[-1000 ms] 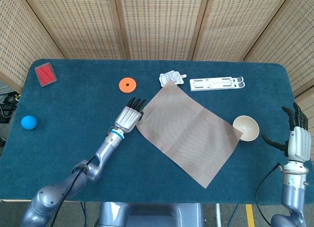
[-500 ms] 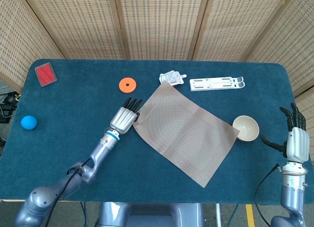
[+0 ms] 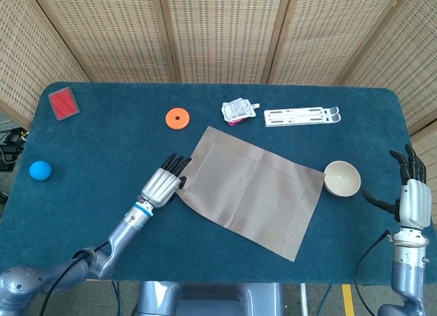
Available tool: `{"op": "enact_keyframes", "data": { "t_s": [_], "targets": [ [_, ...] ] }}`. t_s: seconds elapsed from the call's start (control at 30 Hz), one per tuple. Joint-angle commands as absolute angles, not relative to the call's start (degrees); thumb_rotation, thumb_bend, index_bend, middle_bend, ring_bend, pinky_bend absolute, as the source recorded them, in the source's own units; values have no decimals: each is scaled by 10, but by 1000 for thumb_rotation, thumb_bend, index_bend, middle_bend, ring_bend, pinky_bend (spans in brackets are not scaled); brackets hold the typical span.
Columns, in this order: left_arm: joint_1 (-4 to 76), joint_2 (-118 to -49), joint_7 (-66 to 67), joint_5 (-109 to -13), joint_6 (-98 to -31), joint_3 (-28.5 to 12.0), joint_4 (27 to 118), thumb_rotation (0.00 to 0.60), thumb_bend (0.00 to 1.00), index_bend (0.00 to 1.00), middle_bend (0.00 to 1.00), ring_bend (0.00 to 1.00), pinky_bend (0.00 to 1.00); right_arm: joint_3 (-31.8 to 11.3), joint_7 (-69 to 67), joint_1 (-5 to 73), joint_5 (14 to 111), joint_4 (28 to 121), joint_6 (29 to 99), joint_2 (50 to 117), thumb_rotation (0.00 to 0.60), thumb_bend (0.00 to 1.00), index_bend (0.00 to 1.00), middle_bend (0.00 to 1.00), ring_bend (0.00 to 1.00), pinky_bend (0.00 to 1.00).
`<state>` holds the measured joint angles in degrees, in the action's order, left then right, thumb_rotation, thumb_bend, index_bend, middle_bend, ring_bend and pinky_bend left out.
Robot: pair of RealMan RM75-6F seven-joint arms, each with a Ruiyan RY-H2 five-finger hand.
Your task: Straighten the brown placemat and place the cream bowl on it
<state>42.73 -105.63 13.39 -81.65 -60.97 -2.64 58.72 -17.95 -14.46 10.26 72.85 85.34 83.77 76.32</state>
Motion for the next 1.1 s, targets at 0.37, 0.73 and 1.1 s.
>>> {"op": "enact_keyframes", "data": {
  "t_s": [0.37,0.73,1.1],
  "targets": [
    [325,-934,232,-851,-691,48,813,600,493,584,0,0,0,-172,-146,101,741,863,843,762,600,237,184,0,0,0],
    [288,-911,253,-883,-703,89,864,600,493,585,0,0,0,-160,-143,99,758,873,847,761,600,237,184,0,0,0],
    [251,-886,260,-923,-718,123,898,600,492,590,0,0,0,-145,-133,100,772,878,845,766,600,237,185,0,0,0]
  ]
}}
